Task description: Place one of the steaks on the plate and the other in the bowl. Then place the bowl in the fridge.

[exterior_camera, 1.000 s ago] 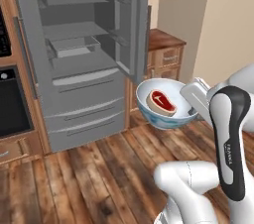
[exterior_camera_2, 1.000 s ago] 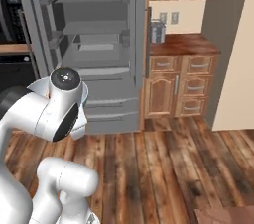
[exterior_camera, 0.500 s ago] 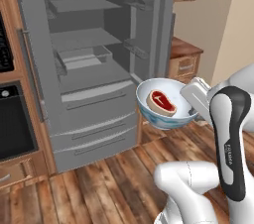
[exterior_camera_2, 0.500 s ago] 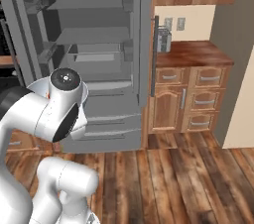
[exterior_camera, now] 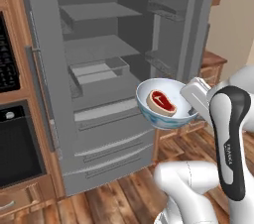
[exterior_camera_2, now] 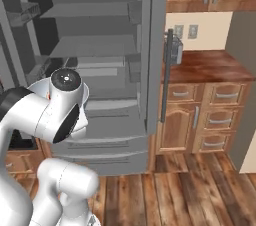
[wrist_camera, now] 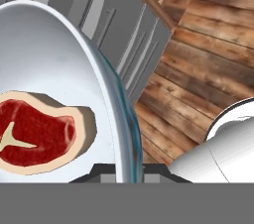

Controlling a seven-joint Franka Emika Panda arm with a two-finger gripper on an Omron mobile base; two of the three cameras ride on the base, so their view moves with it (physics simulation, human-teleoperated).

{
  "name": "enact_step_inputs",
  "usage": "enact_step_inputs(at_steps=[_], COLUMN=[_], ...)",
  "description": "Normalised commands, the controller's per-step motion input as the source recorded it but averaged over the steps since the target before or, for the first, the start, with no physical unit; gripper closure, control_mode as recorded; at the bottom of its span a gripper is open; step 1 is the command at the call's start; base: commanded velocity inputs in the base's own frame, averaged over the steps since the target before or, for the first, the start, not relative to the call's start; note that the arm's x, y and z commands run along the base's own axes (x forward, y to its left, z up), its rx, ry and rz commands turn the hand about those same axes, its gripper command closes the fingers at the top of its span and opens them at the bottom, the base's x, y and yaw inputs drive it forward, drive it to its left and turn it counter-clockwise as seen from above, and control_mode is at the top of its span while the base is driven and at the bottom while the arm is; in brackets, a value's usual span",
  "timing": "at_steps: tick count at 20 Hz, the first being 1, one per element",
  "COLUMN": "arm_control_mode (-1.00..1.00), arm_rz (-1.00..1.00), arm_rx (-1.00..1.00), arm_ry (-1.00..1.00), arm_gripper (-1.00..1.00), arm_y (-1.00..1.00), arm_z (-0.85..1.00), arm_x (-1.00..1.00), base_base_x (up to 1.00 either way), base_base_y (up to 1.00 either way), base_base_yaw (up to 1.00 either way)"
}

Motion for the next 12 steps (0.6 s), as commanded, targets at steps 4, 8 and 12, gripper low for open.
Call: enact_step_inputs(at_steps=[4,8,12], arm_control_mode=[1.0,1.0,1.0], arm_rz=[0.0,0.0,0.0], arm_rx=[0.0,0.0,0.0], arm_ry=[0.0,0.0,0.0], arm_gripper=[1.0,1.0,1.0], arm_y=[0.0,0.0,0.0], arm_z=[0.0,0.0,0.0], arm_x=[0.0,0.0,0.0], base_base_x=[0.66,0.62,0.52], base_base_y=[0.19,0.09,0.0], base_base_yaw=[0.07,0.12,0.16])
